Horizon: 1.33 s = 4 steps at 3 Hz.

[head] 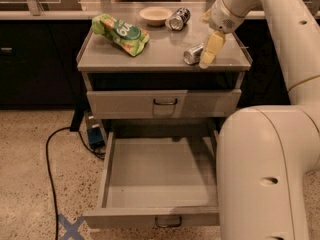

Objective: Place redbull can into middle drawer

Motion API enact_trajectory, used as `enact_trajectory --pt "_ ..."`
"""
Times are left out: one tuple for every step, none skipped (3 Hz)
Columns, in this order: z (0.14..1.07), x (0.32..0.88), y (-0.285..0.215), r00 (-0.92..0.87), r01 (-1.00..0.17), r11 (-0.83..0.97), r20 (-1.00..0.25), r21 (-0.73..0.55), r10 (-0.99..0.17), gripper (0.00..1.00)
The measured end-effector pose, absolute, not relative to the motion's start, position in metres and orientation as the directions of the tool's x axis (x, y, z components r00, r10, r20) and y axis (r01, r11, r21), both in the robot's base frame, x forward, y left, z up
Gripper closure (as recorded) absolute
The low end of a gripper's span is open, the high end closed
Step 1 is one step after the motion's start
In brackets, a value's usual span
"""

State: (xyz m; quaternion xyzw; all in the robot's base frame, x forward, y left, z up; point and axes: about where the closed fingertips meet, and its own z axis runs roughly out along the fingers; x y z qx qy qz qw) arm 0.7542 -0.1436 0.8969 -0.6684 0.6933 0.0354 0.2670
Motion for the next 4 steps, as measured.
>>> enact_trajectory --pt "0.897 0.754 -0.144 0.036 -0.946 0.104 -0.417 -0.308 -0.908 0.0" --pt "0.891 0.76 -0.146 0.032 -0.943 0.106 -0.404 -0.315 -0.914 0.0" --pt "0.877 0.764 -0.153 0.015 -0.946 0.109 -0.378 -0.305 -0.926 0.0" --pt "0.864 0.767 -0.157 -0.005 -0.952 0.113 -0.353 -0.286 -0.935 0.0"
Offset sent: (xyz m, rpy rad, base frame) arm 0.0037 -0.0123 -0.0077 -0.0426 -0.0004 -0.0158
